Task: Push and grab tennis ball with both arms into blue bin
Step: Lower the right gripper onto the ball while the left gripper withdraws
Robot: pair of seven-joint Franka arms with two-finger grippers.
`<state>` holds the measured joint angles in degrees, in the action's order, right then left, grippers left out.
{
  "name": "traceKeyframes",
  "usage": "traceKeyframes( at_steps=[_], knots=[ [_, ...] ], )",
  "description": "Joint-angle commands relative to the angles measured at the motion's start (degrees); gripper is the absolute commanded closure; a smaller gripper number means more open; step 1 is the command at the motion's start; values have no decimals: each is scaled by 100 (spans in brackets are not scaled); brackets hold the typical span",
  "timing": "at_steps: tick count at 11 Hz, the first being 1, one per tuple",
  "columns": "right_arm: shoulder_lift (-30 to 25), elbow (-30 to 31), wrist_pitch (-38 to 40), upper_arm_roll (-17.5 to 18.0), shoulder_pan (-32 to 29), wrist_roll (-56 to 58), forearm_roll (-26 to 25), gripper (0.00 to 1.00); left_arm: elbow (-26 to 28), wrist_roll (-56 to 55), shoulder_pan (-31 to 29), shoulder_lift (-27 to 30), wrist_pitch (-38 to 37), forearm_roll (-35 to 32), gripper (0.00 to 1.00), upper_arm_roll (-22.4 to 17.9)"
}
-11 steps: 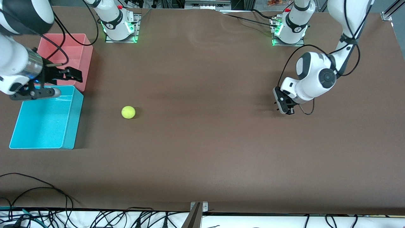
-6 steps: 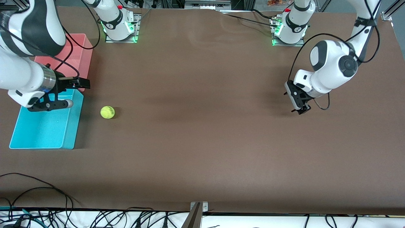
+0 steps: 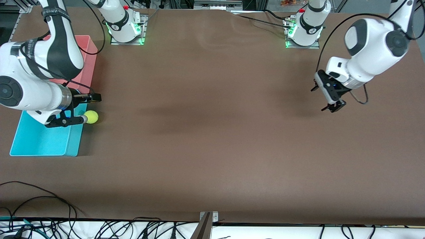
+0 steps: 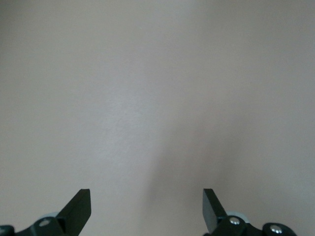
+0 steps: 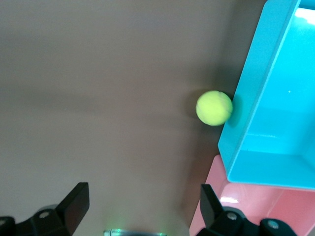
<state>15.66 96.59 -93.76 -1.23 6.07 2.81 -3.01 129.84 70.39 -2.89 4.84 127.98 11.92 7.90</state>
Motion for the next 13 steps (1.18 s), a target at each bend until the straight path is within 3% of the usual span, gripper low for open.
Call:
traceKeyframes(
  at_steps=[1, 3, 6, 8, 11, 13],
  knots=[
    [-546, 1201, -878, -9, 0, 80, -278, 0, -711, -104, -10, 131, -807, -67, 0, -445],
    [-713, 1799, -1563, -35, 0, 62, -480, 0, -1221, -813, -1, 140, -1596, -76, 0, -823],
    [-635, 2108, -2126, -88, -26, 27, -664, 0, -1968, -1952, 60, 166, -2521, -610, 0, -887],
    [-469, 2442, -2942, -175, -105, 9, -1103, 0, -2400, -3176, 78, 166, -3084, -953, 0, -564],
    [-4, 2637, -3954, -334, -114, -26, -1280, 0, -3164, -4855, 78, 140, -3962, -1691, 0, -18],
    [278, 2672, -4369, -483, -114, -26, -1412, 0, -3516, -5524, 78, 62, -4149, -1650, 0, 19]
  ],
)
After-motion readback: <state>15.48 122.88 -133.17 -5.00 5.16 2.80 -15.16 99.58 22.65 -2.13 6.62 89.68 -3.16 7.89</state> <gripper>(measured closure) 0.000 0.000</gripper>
